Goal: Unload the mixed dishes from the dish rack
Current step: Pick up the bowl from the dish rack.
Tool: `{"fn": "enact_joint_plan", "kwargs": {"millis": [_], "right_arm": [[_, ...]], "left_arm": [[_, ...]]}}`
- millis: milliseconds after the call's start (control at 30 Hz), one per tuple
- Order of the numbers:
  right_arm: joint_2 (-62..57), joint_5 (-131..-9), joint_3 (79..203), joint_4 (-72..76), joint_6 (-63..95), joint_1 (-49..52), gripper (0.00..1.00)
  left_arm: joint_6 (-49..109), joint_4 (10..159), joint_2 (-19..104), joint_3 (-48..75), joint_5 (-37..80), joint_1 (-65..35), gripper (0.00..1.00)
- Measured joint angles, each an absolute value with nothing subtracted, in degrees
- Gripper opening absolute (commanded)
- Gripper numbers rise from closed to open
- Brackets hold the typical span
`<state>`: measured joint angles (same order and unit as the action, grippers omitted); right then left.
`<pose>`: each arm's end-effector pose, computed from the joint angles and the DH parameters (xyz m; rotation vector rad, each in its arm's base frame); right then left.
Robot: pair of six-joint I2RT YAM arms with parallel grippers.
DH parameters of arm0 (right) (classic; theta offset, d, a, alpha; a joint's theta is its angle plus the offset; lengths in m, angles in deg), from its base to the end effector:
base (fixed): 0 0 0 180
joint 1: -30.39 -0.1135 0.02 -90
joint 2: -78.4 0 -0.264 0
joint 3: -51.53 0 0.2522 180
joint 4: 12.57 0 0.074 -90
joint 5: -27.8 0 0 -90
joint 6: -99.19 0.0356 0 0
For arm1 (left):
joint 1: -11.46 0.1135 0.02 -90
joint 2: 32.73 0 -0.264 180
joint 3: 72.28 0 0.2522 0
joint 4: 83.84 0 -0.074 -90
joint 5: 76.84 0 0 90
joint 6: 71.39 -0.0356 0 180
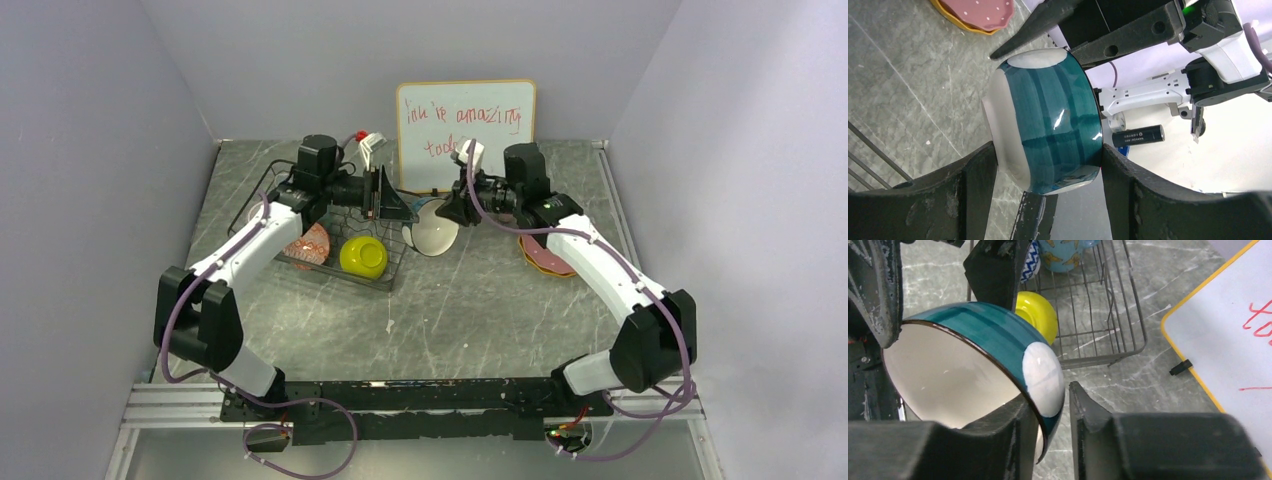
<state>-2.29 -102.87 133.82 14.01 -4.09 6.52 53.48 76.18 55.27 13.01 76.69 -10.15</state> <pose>0.2841 0.1511 0.3384 -1.0489 1.6874 0.8273 0.3096 -0.1569 0.3307 0.5793 2.0507 -1.6953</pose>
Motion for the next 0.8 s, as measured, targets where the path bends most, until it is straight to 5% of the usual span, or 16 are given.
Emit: {"fn": "enact_joint_plan", "kwargs": {"millis": [133,400,533,800], "right_arm": [[-2.4,-101.95,133.82,14.99,-5.82,6.03,0.0],[-2.18,-98.58,133.76,15.23,-9.19,5.38,0.0],[-1.0,-98.17,132.8,15.37,-10.45,5.05,0.0],[4.2,-93.05,130.7,22.47,-13.62,7.67,0.0]], "left_arm": [[54.4,76.34,55.27,12.42,76.12,-10.13,0.07],[53.41,74.46,55.16,12.42,74.72,-10.76,0.55],[50.57,72.55,54.49,12.44,74.26,-11.11,0.9],[37.72,64.4,50.66,13.23,68.3,-10.28,0.94]]}}
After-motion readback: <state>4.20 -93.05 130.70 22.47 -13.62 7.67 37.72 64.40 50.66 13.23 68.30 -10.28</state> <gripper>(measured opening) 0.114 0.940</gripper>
